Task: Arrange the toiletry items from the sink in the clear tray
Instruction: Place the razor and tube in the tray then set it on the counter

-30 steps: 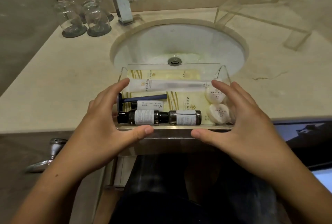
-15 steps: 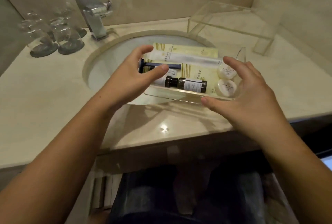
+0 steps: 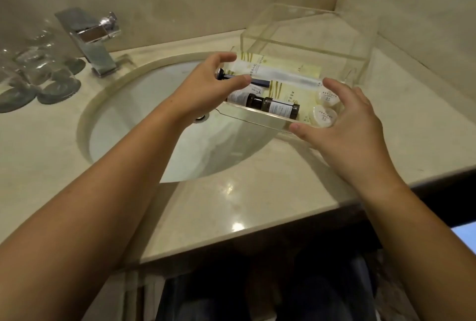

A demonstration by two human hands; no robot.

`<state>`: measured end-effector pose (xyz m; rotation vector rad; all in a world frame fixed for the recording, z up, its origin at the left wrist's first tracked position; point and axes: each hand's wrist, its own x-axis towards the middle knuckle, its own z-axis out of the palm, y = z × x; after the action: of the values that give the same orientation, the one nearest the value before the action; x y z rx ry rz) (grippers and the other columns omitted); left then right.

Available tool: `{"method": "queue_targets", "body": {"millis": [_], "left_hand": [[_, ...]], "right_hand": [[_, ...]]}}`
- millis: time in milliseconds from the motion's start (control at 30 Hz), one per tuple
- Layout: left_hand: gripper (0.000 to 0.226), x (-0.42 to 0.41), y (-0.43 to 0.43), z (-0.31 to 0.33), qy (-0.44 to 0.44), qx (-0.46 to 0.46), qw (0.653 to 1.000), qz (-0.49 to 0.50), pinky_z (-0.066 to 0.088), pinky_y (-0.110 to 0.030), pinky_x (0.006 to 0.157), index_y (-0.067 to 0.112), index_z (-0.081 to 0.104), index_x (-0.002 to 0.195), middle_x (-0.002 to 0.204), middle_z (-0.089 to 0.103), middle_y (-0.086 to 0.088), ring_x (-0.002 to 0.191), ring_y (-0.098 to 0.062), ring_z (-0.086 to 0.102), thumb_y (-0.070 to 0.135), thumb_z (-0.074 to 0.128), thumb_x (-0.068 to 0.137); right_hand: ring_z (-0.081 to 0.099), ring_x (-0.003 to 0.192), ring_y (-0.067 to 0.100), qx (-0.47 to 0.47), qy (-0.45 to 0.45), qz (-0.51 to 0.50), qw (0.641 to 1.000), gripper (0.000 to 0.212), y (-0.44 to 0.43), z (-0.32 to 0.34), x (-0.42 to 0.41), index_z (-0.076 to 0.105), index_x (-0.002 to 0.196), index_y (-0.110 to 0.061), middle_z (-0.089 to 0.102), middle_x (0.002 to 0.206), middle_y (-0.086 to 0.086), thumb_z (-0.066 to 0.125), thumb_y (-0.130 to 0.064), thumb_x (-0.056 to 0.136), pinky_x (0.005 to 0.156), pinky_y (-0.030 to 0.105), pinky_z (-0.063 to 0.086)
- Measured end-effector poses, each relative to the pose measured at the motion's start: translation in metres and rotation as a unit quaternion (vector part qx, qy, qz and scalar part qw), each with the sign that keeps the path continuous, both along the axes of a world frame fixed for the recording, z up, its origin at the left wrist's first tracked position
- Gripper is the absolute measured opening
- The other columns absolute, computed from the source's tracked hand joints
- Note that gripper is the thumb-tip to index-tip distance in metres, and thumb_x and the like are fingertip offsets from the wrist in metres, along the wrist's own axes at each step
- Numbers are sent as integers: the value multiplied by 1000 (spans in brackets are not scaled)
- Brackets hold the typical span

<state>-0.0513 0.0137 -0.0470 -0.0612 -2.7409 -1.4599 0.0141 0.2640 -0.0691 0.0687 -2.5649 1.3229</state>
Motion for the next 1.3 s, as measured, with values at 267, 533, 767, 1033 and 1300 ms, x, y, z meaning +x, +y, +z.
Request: {"method": "queue_targets", "body": {"millis": [267,533,767,1033,1300], "left_hand": [[64,-28,10,-3,7,16,1000,-13,44,-17,82,33,47,148,149,50,10,122,-4,51,48,70,90],[65,-48,20,-4,10,3,1000,-5,38,-11,72,33,43,151,157,45,3,119,-8,51,46,69,92],[60,-48,20,-7,33,18,999,10,35,-7,74,32,48,146,152,50,7,121,-5,48,40,72,92],[65,-58,22,-11,35,14,999,0,32,-7,76,37,43,148,156,45,7,126,-3,43,41,73,91],[85,-69,14,-16,33,-14,997,-63,37,-5,88,38,35,154,148,48,16,125,11,46,50,79,83]], "right_hand": [[56,125,6,-6,11,-20,1000,90,6,-4,-23,48,145,-36,39,155,1,91,-41,66,99,14,40],[53,121,3,10,-3,-29,1000,91,13,-1,-36,47,146,-38,35,159,3,91,-43,66,95,9,38],[42,114,-11,13,-11,-31,999,88,11,1,-34,48,145,-39,31,162,2,90,-39,68,76,-13,21],[34,142,8,21,-13,-43,999,84,11,-1,-35,48,146,-39,25,165,1,88,-40,72,87,-9,15],[42,136,10,48,7,-55,997,83,16,4,-60,50,146,-33,26,163,3,88,-38,73,103,10,25]]}}
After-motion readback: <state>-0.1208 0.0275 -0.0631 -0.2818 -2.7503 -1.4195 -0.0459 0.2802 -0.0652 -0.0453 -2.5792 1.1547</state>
